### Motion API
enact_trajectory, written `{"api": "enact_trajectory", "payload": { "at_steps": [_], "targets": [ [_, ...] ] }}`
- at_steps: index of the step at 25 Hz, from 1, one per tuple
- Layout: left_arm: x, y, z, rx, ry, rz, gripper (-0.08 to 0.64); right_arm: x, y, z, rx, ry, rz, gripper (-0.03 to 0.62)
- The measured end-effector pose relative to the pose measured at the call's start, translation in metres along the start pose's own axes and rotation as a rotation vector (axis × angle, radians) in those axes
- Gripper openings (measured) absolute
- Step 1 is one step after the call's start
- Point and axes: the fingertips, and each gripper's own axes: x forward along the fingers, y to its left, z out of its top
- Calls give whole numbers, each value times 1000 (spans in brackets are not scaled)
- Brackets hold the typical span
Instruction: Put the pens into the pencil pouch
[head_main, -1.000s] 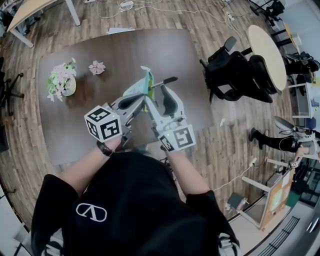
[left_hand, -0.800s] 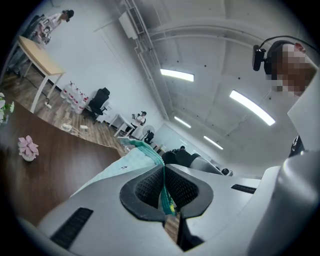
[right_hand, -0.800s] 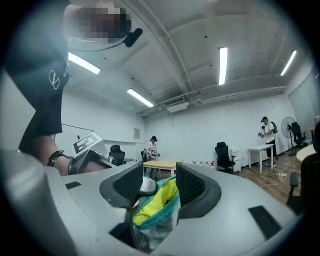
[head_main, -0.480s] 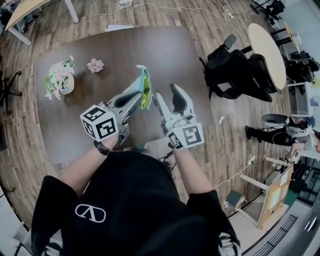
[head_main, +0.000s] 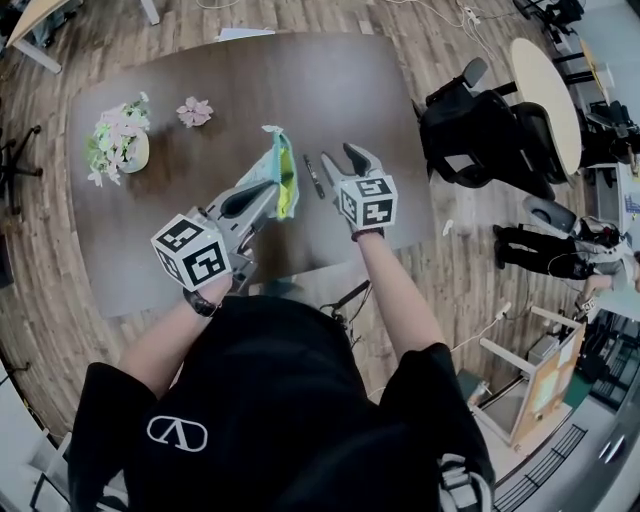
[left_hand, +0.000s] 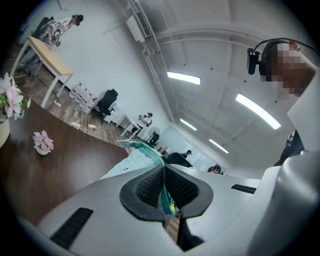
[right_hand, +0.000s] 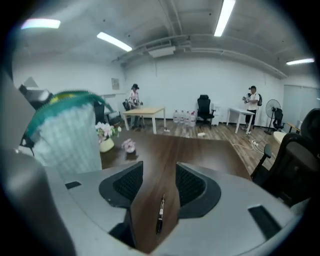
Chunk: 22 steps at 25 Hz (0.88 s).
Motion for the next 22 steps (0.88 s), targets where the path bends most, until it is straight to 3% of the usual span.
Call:
{"api": "enact_trajectory", "payload": {
  "at_steps": [5, 11, 18, 22],
  "targets": [
    [-13, 13, -3, -16, -13, 31, 14, 63, 8, -84, -16, 305, 71, 201],
    [-25, 29, -7, -28, -21, 65, 14, 102, 5, -154, 9, 576, 98, 196],
    [-35, 40, -12, -50, -27, 102, 14, 122, 5, -195, 44, 757, 128, 178],
    [-35, 41, -13, -55, -29, 114, 14, 123, 3, -207, 36, 807, 121, 142]
  ]
}}
